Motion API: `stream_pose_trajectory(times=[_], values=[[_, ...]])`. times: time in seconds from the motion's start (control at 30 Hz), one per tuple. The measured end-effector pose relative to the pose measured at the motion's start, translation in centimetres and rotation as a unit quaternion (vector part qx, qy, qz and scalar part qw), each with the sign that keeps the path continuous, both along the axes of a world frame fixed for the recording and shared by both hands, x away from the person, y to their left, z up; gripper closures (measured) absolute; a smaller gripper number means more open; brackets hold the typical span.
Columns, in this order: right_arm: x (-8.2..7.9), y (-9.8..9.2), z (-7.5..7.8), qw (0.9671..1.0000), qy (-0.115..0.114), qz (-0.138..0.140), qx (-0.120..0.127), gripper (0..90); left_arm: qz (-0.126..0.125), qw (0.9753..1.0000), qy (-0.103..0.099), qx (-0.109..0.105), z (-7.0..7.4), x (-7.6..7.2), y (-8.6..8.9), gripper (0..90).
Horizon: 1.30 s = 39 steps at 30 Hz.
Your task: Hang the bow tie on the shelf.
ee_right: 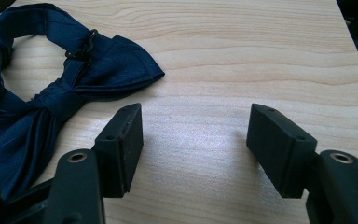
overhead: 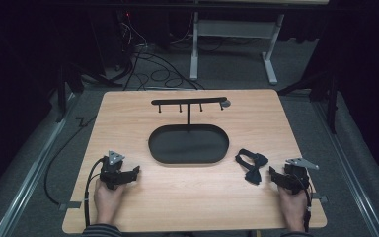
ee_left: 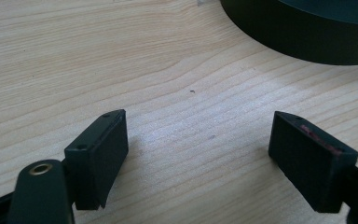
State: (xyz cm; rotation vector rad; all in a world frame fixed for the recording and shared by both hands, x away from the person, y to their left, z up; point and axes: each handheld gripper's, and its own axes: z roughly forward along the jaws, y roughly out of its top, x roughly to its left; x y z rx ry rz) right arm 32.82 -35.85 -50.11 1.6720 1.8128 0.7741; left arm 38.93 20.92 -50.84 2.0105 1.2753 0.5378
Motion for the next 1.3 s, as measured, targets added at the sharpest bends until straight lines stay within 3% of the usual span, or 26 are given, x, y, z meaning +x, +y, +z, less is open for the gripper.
stream_pose_trajectory(times=[0.17, 0.27, 0.33, 0.4, 0.6, 0.9, 1.3], values=[[0.0, -0.1, 0.0, 1.0, 0.0, 0.003, 0.001, 37.4, 0.0, 1.0, 0.0, -0.001, 0.0, 0.0, 0.0, 20.6], [0.1, -0.4, 0.0, 0.9998, 0.0, 0.012, 0.017, 34.1, 0.001, 1.0, 0.0, -0.002, 0.0, 0.0, 0.1, 21.1], [0.2, -0.2, 0.0, 0.9998, 0.002, 0.022, -0.002, 32.4, 0.0, 1.0, 0.0, -0.001, 0.0, 0.0, 0.1, 21.1], [0.2, 0.0, 0.0, 0.9997, 0.004, 0.026, -0.003, 32.4, 0.0, 1.0, 0.001, 0.0, 0.0, 0.0, 0.1, 21.0], [-0.1, 0.1, 0.3, 0.9997, 0.008, 0.021, 0.002, 41.6, 0.002, 1.0, 0.0, 0.001, 0.0, 0.0, 0.0, 21.0], [-1.4, 0.1, 1.3, 0.9993, -0.014, 0.027, 0.024, 47.8, 0.001, 1.0, 0.001, 0.0, 0.0, 0.0, 0.0, 20.9], [-1.2, 1.0, 2.4, 0.9965, -0.025, 0.057, 0.056, 53.2, 0.001, 1.0, 0.0, 0.001, 0.0, 0.0, 0.0, 21.0]])
